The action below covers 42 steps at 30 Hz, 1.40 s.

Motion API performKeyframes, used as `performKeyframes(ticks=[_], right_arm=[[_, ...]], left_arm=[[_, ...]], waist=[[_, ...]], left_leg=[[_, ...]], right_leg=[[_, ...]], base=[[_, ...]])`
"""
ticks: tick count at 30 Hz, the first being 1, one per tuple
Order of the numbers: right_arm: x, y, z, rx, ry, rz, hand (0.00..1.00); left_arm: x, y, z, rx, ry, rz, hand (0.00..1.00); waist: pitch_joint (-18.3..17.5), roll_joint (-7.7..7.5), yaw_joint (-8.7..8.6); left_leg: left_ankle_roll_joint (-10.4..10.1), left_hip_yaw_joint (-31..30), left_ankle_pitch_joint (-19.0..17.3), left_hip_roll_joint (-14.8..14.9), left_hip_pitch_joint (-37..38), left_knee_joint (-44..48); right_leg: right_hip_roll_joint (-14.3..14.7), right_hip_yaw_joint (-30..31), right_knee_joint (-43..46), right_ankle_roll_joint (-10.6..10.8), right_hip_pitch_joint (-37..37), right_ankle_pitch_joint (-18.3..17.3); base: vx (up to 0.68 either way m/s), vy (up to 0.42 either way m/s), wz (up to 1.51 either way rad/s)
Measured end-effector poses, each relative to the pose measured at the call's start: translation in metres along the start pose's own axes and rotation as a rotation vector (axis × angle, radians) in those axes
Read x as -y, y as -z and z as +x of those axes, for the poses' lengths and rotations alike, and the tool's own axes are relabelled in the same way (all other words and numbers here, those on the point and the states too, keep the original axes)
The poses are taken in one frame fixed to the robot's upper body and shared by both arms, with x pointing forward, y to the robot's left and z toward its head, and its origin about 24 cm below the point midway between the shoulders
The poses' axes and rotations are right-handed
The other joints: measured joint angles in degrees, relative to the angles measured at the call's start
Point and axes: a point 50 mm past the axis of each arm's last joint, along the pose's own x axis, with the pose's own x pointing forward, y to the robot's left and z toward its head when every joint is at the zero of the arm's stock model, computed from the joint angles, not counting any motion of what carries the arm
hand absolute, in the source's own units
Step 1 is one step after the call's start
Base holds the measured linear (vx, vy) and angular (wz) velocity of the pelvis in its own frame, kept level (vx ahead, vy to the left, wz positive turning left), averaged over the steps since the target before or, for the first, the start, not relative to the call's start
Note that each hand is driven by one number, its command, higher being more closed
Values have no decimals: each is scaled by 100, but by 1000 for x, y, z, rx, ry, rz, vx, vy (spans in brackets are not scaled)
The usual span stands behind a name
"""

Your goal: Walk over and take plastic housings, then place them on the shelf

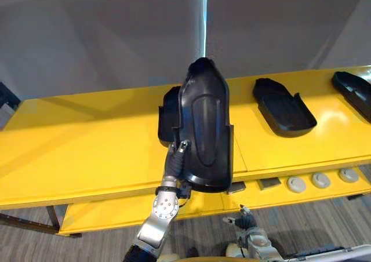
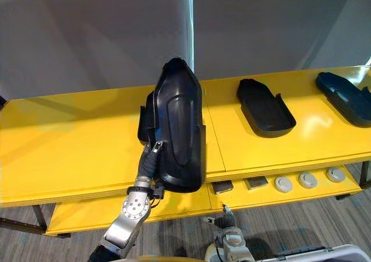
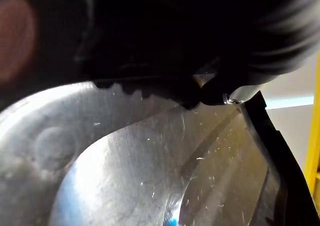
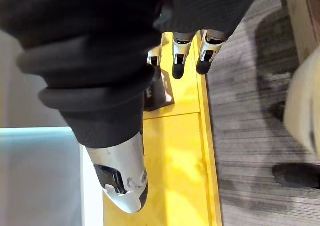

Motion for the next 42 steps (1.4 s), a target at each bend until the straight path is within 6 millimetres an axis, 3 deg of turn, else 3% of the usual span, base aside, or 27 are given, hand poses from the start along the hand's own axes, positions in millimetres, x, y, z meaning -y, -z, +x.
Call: performKeyframes(ticks=[6,10,12,13,14,15,17,20,22,23,24,25,26,29,30,31,32,33,34,36,37,38,39,42], right_arm=[[22,35,-10,-109,80,52,0],[25,39,-10,-124,93,61,0],[27,39,-10,-126,98,61,0],[29,38,-9,-123,101,59,0],[34,37,-8,-124,112,49,0],[39,37,-7,-130,119,36,0],[46,38,-5,-144,132,17,0],[58,45,-7,-176,154,-17,0],[60,44,-6,-179,158,-21,0],[65,45,-7,-180,170,-27,0],[64,45,-7,-181,170,-24,0],[61,46,-7,-178,167,-11,0],[53,50,-9,-191,159,15,0],[47,56,-11,-213,151,29,0],[49,55,-11,-209,154,27,0],[58,48,-8,-189,171,9,0],[63,41,-5,-166,175,-11,0],[62,39,-4,-159,173,-12,0],[59,39,-4,-154,165,-4,0],[58,39,-4,-158,159,-5,0],[54,40,-5,-160,151,3,0],[55,42,-5,-165,152,8,0],[60,44,-7,-175,169,21,0],[60,45,-8,-177,178,53,0]], left_arm=[[-15,15,-13,-68,-52,24,100],[-24,17,-16,-80,-93,29,100],[-25,13,-15,-60,-102,23,100],[-25,9,-14,-46,-101,17,100],[-22,3,-11,-19,-100,1,100],[-21,-1,-10,-3,-107,-17,100],[-21,-3,-9,6,-110,-28,100],[-16,-7,-8,28,-102,-72,100],[-10,-13,-4,56,-81,-101,100],[-3,-18,-1,73,-62,-124,100],[0,-19,0,77,-48,-133,100],[1,-20,0,80,-35,-127,100],[0,-18,0,78,-12,-106,100],[-2,-16,-1,77,8,-80,100],[-2,-16,-1,78,8,-81,100],[-1,-17,-1,80,10,-85,100],[-3,-17,0,80,2,-83,100],[-3,-16,0,76,2,-80,100],[-2,-16,0,79,7,-76,100],[0,-18,1,88,15,-76,100],[1,-21,3,102,34,-67,100],[2,-21,4,107,38,-61,100],[5,-19,5,98,46,-48,100],[0,-21,8,113,39,-28,100]], waist=[[-53,-58,-19],[-68,-64,-10],[-121,-136,-47],[-123,-139,-89],[-132,-109,-168],[-160,17,-156],[-140,-7,-201],[-159,2,-341],[-191,68,-348],[-255,207,-374],[-257,163,-476],[-244,91,-577],[-239,-116,-622],[-294,-253,-562],[-285,-236,-540],[-258,-73,-400],[-150,46,-370],[-106,92,-410],[-85,130,-503],[-92,130,-513],[-87,110,-557],[-56,110,-633],[-3,247,-652],[-6,304,-645]], left_leg=[[-99,39,47,134,202,-134],[-161,213,0,216,148,-131],[-539,1468,-557,562,-179,325],[-594,1947,-639,732,-290,544],[-510,2876,-716,1141,-503,1056],[-434,3403,-756,1519,-644,1538],[-308,3473,-850,1933,-707,2308],[-348,3213,-845,2521,-626,2822],[-566,2696,-470,2641,-555,2281],[-1027,2053,-76,2578,-545,1848],[-1273,1822,-410,2379,-607,1733],[-1293,1746,-545,2252,-670,1708],[-1245,1612,-572,2010,-743,1754],[-892,1496,-867,1646,-959,2034],[-834,1543,-902,1573,-981,2020],[-696,1834,-921,1466,-915,1812],[-547,2058,-826,1389,-697,1525],[-430,2156,-744,1289,-552,1320],[-347,2235,-683,1131,-401,1058],[-331,2254,-668,1067,-380,975],[-306,2238,-643,972,-396,922],[-296,2205,-625,899,-399,923],[-284,1931,-504,847,-334,825],[-359,1554,-317,822,-194,384]], right_leg=[[198,-25,-622,-73,422,272],[293,22,-863,-120,493,439],[195,-112,-1000,-104,393,476],[152,-185,-1009,-115,319,477],[100,-282,-931,-177,157,476],[45,-314,-782,-170,-13,435],[-195,-302,-433,-48,-191,348],[-743,-214,185,228,-519,223],[-1019,-274,487,424,-853,254],[-1135,-342,530,713,-978,297],[-1337,-469,428,857,-948,448],[-1475,-651,319,902,-854,581],[-1674,-932,27,882,-648,917],[-1977,-1211,-352,569,-520,1744],[-2031,-1180,-350,327,-592,1926],[-2030,-1096,-315,-463,-912,2385],[-1937,-802,473,-389,-1236,1884],[-1671,-553,1261,-20,-1393,1096],[-1052,-449,1671,3,-1340,276],[-631,-414,1469,-16,-1251,-35],[-182,-271,980,-41,-1109,-168],[6,-78,605,-186,-992,-205],[108,33,265,-177,-754,68],[222,9,-248,-171,-554,368]], base=[[16,-43,-4],[-72,-42,-11],[-119,-39,28],[-90,-18,58],[-37,23,47],[-39,54,32],[-11,151,11],[-4,337,8],[-30,383,4],[-78,571,27],[-84,592,54],[-82,500,77],[-58,350,64],[-76,376,33],[-174,493,-36],[-174,463,-74],[-173,430,-82],[-109,297,-55],[-89,199,-27],[-65,131,-17],[-28,67,2],[32,81,15],[64,40,1],[26,14,-11]])
